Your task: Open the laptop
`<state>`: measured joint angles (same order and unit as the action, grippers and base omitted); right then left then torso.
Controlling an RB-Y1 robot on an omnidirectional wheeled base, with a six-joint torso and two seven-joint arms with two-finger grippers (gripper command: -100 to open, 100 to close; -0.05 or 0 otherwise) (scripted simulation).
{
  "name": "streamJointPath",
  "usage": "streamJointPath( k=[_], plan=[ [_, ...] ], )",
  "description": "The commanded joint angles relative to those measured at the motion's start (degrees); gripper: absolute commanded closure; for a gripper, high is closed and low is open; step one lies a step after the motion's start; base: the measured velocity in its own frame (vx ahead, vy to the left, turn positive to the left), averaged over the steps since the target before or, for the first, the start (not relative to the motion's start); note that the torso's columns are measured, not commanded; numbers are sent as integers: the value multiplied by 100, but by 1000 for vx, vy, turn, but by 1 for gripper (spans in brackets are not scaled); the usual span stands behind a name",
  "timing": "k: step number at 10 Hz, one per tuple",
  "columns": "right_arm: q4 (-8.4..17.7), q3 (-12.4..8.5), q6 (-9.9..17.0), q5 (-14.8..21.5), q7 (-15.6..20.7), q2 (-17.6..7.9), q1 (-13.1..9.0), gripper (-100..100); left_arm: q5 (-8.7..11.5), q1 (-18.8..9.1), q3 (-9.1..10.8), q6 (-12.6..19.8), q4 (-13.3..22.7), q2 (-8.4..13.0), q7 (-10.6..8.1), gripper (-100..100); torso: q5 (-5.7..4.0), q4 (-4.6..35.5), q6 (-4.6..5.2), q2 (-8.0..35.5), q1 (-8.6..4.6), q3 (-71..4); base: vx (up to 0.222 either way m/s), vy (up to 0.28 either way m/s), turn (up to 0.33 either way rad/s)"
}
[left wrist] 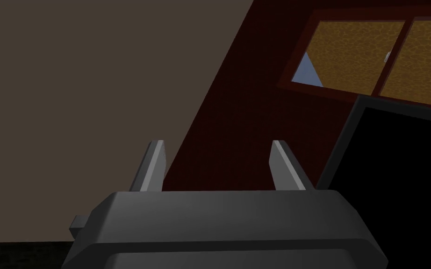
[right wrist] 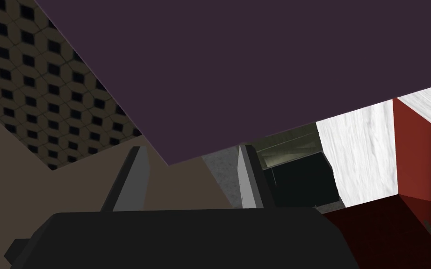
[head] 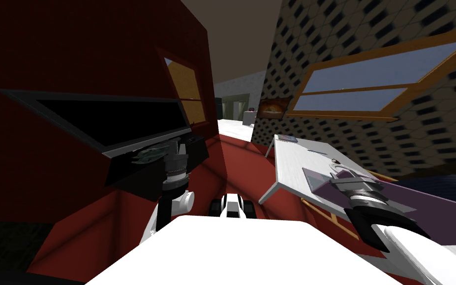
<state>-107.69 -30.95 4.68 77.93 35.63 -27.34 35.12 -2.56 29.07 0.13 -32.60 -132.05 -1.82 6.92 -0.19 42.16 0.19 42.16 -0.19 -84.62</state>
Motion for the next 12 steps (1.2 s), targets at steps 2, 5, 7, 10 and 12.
streamJointPath(
  k=[2,5,7,10,12],
  plan=[
    [-470,304,-148,178,110,289,82,100,0,-1,0,0,0,0,0,0,-6,2,-16,10,-7,8,75,-47,-227],
    [-565,224,-263,20,15,109,349,100,0,-3,-1,0,1,0,0,0,-3,0,-27,6,0,5,58,-10,-103],
    [-522,106,-426,-133,-106,-84,585,100,0,0,-1,0,0,-1,0,0,-1,-11,-12,-40,-9,-24,187,29,-78],
    [-435,-130,-753,-437,-349,-469,1057,100,0,-1,-1,0,0,0,0,0,-27,-7,-31,-3,-31,5,140,23,-37],
    [-392,-248,-917,-589,-471,-661,1293,100,0,0,-1,0,0,0,0,0,-25,-12,-16,-29,-43,-12,167,40,-67]
  ],
)
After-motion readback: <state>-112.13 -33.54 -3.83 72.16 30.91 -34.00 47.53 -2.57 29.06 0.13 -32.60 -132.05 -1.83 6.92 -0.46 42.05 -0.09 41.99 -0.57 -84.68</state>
